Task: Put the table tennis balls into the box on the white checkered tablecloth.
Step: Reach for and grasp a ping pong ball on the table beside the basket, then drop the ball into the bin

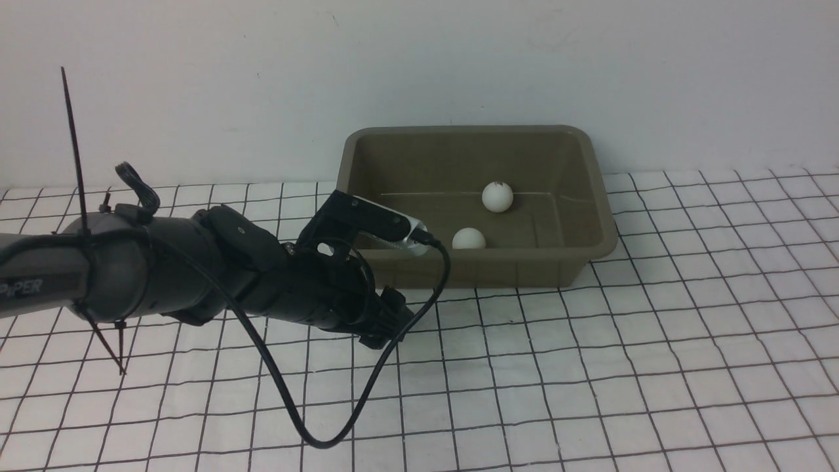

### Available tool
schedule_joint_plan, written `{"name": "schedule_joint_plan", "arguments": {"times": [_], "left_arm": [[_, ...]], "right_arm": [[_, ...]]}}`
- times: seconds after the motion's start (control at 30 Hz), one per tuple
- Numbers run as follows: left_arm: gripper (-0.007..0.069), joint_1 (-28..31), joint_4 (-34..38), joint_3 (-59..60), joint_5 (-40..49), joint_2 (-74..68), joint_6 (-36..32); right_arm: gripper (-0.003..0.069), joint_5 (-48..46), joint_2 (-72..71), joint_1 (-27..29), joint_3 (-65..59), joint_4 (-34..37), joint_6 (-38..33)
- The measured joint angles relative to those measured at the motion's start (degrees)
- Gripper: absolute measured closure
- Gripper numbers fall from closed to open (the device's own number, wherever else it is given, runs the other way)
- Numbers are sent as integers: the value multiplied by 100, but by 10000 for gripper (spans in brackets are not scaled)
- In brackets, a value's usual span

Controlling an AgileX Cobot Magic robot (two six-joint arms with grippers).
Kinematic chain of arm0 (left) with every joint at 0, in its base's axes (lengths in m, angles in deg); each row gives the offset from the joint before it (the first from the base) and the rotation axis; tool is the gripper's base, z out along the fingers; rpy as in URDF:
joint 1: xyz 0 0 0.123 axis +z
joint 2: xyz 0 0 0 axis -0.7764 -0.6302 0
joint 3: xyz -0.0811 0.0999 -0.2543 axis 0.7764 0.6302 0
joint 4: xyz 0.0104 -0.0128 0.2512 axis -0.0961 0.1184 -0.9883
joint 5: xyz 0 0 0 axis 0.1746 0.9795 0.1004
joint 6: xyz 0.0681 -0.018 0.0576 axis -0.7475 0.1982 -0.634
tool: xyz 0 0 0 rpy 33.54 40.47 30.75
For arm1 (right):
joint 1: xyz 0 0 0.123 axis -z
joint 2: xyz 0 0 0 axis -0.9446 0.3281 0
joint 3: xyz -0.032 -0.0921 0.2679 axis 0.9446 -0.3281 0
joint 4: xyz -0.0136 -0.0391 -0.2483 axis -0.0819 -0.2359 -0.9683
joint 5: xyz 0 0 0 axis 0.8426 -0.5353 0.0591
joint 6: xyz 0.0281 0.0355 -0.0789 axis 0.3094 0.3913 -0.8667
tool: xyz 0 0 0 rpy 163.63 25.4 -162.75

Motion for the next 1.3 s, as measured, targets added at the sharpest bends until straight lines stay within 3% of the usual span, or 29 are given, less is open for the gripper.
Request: {"name": "schedule_joint_plan", "arguments": {"times": [0.23,0.4,0.63,0.97,1.07,1.2,1.3], "left_arm": [[117,0,0,-30,-103,-349,0],[279,0,5,-41,-303,-324,0],[271,0,5,-44,-75,-77,-28],[271,0,7,-44,1768,718,-259],[271,0,164,-44,1673,976,-572],[271,0,742,-188,973,1072,-1628],[271,0,981,-265,739,1046,-2015]], "right_arm": [[124,0,0,0,0,0,0],[124,0,0,0,0,0,0],[125,0,0,0,0,0,0],[125,0,0,0,0,0,17],[125,0,0,0,0,0,17],[125,0,0,0,0,0,19],[125,0,0,0,0,0,19]]}}
